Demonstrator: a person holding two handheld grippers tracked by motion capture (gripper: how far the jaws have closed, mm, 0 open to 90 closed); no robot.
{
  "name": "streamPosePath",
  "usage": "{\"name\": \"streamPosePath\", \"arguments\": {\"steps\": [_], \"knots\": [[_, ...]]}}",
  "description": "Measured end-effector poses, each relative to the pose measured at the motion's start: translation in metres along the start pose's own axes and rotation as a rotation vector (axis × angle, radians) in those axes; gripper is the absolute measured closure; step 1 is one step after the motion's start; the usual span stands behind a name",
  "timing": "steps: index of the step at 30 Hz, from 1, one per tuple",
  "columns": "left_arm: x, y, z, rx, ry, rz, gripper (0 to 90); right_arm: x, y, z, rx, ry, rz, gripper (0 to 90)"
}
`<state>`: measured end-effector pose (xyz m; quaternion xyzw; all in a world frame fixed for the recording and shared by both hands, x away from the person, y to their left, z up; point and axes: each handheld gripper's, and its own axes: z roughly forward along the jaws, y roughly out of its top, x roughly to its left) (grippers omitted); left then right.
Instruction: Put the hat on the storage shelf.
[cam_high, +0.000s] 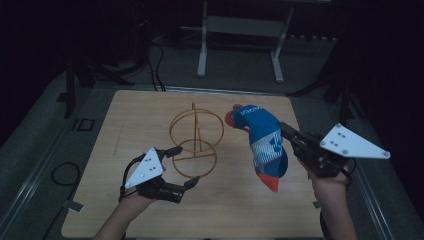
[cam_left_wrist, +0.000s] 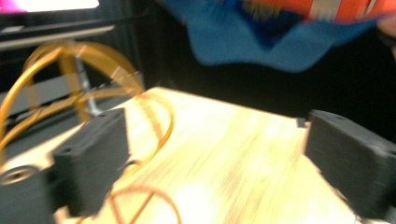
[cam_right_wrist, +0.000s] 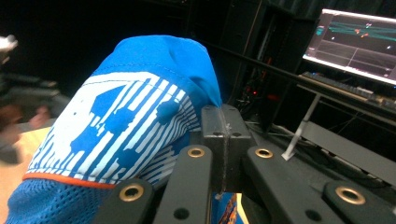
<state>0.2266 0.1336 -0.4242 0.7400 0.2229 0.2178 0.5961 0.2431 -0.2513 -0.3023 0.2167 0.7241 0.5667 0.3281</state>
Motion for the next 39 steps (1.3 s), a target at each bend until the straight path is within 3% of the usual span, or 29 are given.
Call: {"name": "streamPosePath", "arguments": {"steps": [2,3,4,7,12,14,21,28,32,39], "knots": [[0.0,0.0,0.0,0.0,0.0,0.0,3.5,-0.001,0.004,0.004,-0.003,-0.001,-0.002,90.0],[0.003,-0.016,-0.008,0.022,0.042,-0.017,3.5,-0.001,0.004,0.004,-0.003,-0.001,-0.002,90.0],[0.004,-0.031,-0.015,0.038,0.075,-0.032,2.2,-0.004,0.016,0.022,-0.002,0.008,-0.012,90.0],[0.004,-0.051,-0.024,0.041,0.111,-0.069,2.2,-0.003,0.027,0.041,0.009,0.013,-0.032,90.0],[-0.001,-0.076,-0.041,0.017,0.16,-0.102,2.2,0.003,0.039,0.076,0.03,0.021,-0.055,90.0],[-0.003,-0.083,-0.046,0.015,0.17,-0.11,2.2,0.005,0.041,0.089,0.037,0.038,-0.042,90.0],[-0.008,-0.096,-0.053,0.035,0.178,-0.123,2.3,0.025,0.053,0.122,0.052,0.093,-0.073,90.0],[-0.002,-0.104,-0.059,0.032,0.182,-0.16,2.3,0.052,0.056,0.159,0.122,0.174,-0.122,90.0],[-0.001,-0.107,-0.059,0.031,0.179,-0.178,2.3,0.058,0.05,0.176,0.167,0.205,-0.126,90.0],[-0.001,-0.11,-0.058,0.039,0.169,-0.18,2.3,0.059,0.036,0.19,0.231,0.23,-0.123,90.0]]}}
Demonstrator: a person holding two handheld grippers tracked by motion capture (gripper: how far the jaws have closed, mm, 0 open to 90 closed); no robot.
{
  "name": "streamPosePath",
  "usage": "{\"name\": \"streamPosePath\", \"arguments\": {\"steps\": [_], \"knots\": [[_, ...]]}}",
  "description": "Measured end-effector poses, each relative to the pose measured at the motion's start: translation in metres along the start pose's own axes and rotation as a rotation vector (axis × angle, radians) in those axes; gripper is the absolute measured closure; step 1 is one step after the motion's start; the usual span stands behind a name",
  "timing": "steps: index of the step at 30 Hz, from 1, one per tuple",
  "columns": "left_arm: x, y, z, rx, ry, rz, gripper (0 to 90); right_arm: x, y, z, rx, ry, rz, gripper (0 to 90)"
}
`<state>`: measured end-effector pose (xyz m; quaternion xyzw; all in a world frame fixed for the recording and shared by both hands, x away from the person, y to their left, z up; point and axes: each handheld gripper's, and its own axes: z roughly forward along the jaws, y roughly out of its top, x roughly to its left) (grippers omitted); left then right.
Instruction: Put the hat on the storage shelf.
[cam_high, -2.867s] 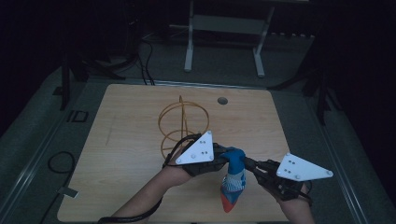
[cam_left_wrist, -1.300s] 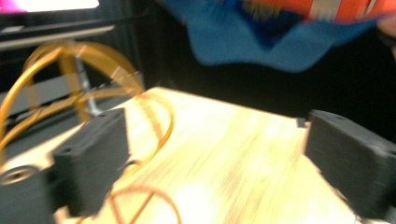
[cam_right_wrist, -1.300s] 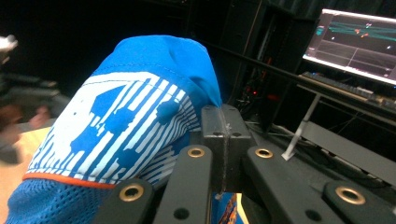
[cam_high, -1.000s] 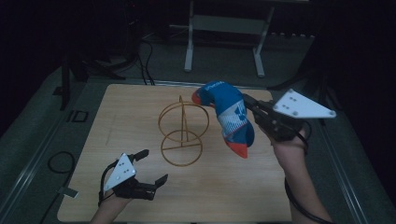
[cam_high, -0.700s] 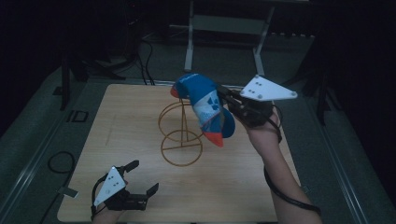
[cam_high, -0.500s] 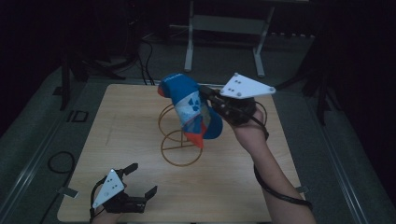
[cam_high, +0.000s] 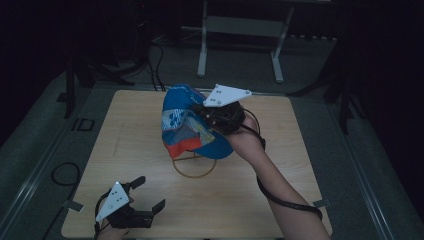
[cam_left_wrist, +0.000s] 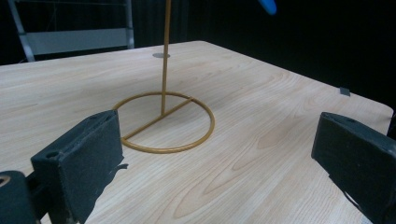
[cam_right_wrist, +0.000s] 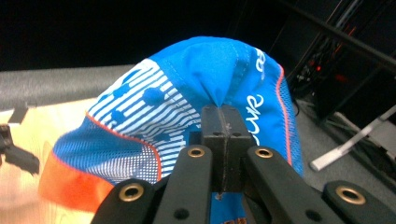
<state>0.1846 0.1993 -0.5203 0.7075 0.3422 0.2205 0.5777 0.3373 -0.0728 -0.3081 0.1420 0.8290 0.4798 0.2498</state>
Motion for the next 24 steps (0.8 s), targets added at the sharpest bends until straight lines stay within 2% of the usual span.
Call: {"name": "streamPosePath", "arguments": {"steps": [7,12,19,24], "knots": [[0.0,-0.003,0.001,0.012,-0.001,0.004,2.3,-0.004,-0.015,0.009,0.046,0.01,0.014,90.0],[0.001,-0.005,0.0,0.018,-0.002,0.004,2.3,-0.008,-0.031,0.011,0.066,0.022,0.051,90.0],[0.002,-0.006,0.0,0.022,-0.002,0.0,2.3,-0.012,-0.045,0.002,0.054,0.021,0.084,90.0],[0.002,-0.007,0.0,0.021,-0.005,-0.004,2.3,-0.014,-0.055,-0.002,0.072,0.023,0.092,90.0]]}}
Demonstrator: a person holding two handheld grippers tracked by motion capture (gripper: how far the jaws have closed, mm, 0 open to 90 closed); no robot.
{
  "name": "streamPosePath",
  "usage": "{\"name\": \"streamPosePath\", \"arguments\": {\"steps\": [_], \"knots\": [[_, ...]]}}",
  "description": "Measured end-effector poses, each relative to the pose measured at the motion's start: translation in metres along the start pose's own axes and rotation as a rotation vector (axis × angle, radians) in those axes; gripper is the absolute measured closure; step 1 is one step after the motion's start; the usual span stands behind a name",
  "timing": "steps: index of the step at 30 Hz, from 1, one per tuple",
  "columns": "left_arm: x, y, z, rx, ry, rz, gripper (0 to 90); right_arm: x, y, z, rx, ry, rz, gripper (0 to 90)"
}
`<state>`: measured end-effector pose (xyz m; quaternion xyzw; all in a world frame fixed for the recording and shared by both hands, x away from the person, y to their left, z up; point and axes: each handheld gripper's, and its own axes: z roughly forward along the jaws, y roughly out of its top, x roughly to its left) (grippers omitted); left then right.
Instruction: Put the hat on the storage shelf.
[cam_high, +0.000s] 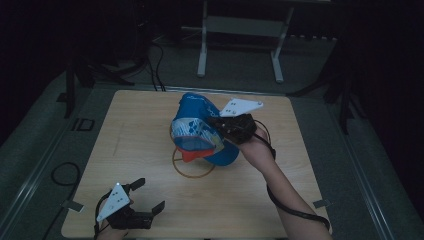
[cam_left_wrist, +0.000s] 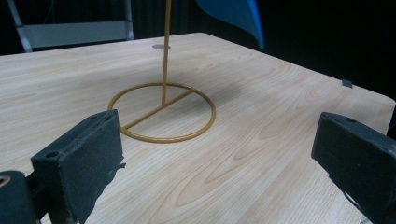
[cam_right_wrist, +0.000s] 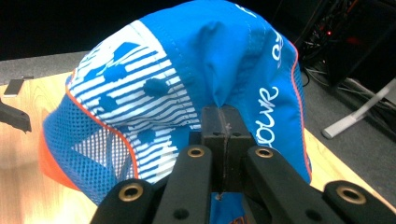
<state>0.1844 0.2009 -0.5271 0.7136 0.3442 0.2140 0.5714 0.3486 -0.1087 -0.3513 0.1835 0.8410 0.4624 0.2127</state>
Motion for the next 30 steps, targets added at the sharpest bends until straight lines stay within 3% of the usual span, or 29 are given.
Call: {"name": "streamPosePath", "arguments": {"steps": [2,4,7,18,26,30], "knots": [[0.0,0.0,0.0,0.003,0.001,0.001,2.3,-0.001,-0.001,0.0,-0.006,0.009,0.009,88.2],[0.0,0.0,0.001,0.003,-0.004,0.0,2.3,-0.003,-0.004,0.0,-0.031,0.043,0.043,75.3],[-0.001,-0.001,0.001,0.008,-0.004,0.003,2.3,-0.002,-0.005,-0.003,-0.056,0.032,0.056,69.4],[-0.001,-0.002,0.002,0.011,-0.006,0.002,2.3,-0.004,-0.015,-0.019,-0.064,0.01,0.065,60.2],[-0.001,-0.003,0.004,0.012,-0.006,0.003,2.3,-0.006,-0.032,-0.037,-0.077,0.009,0.087,47.5],[-0.001,-0.004,0.004,0.018,-0.008,0.003,2.3,-0.007,-0.039,-0.041,-0.086,0.008,0.105,46.2]]}}
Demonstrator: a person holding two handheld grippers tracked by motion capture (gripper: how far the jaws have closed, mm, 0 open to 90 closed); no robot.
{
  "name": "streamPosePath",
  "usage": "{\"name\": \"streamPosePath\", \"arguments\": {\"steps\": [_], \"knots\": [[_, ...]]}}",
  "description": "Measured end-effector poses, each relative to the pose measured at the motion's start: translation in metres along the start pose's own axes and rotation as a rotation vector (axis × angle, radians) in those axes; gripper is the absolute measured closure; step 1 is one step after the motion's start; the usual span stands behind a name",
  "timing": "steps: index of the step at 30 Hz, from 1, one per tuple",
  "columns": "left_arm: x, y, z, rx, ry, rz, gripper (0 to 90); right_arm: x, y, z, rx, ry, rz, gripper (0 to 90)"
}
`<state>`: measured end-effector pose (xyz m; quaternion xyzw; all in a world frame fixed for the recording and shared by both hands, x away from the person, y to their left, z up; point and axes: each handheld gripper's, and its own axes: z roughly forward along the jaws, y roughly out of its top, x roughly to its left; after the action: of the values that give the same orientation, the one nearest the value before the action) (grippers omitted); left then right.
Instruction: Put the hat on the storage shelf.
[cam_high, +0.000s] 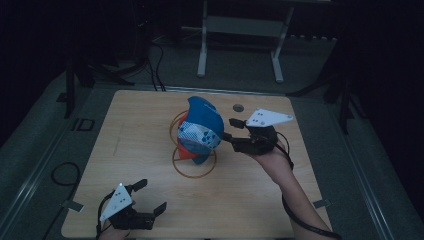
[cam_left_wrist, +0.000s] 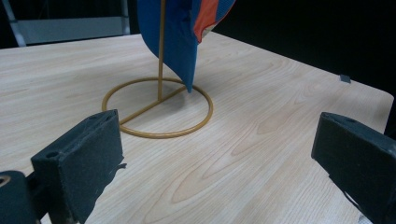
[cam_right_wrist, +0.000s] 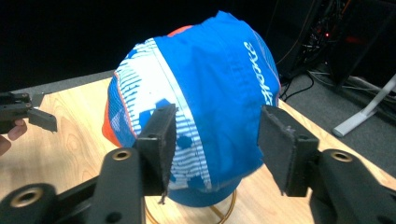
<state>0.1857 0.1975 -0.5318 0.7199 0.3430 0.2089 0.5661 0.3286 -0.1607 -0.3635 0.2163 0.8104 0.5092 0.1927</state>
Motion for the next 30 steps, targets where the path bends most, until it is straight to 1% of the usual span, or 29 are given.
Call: {"name": "streamPosePath", "arguments": {"steps": [2,7,11,12,13,15,16,17,18,19,21,23,26,30], "knots": [[-0.001,-0.001,0.001,0.003,0.0,0.003,2.3,-0.003,-0.007,-0.004,-0.002,-0.005,0.012,44.8],[0.0,-0.001,0.0,0.002,0.002,0.003,2.3,-0.008,-0.027,-0.008,0.013,-0.031,0.031,34.4],[0.0,-0.001,0.001,0.002,0.003,0.003,2.3,-0.015,-0.046,-0.008,0.037,-0.021,0.069,25.6],[-0.001,-0.001,0.001,0.002,0.002,0.003,2.3,-0.016,-0.052,-0.008,0.044,-0.006,0.087,19.0],[-0.001,-0.001,0.001,0.002,0.002,0.003,2.3,-0.017,-0.056,-0.008,0.049,0.006,0.087,15.1],[-0.001,-0.001,0.002,0.003,0.002,0.004,2.3,-0.019,-0.066,-0.007,0.046,0.009,0.115,14.9],[-0.001,-0.001,0.002,0.004,0.002,0.004,2.3,-0.02,-0.071,-0.007,0.048,0.013,0.131,13.5],[-0.001,-0.001,0.002,0.003,0.003,0.005,2.3,-0.021,-0.076,-0.007,0.056,0.02,0.132,12.8],[-0.001,-0.001,0.002,0.003,0.003,0.005,2.3,-0.021,-0.076,-0.007,0.056,0.02,0.132,12.8],[-0.001,-0.001,0.002,0.003,0.002,0.007,2.3,-0.022,-0.087,-0.006,0.064,0.025,0.134,13.1],[-0.001,-0.001,0.002,0.003,0.002,0.006,2.3,-0.022,-0.094,-0.005,0.082,0.034,0.136,13.1],[-0.001,-0.001,0.002,0.004,0.002,0.005,2.3,-0.022,-0.103,-0.004,0.091,0.033,0.138,13.1],[-0.001,-0.001,0.002,0.006,0.0,0.006,2.3,-0.024,-0.116,-0.003,0.098,0.031,0.157,13.1],[-0.002,-0.001,0.003,0.008,0.001,0.008,2.3,-0.026,-0.126,-0.003,0.115,0.023,0.167,13.1]]}}
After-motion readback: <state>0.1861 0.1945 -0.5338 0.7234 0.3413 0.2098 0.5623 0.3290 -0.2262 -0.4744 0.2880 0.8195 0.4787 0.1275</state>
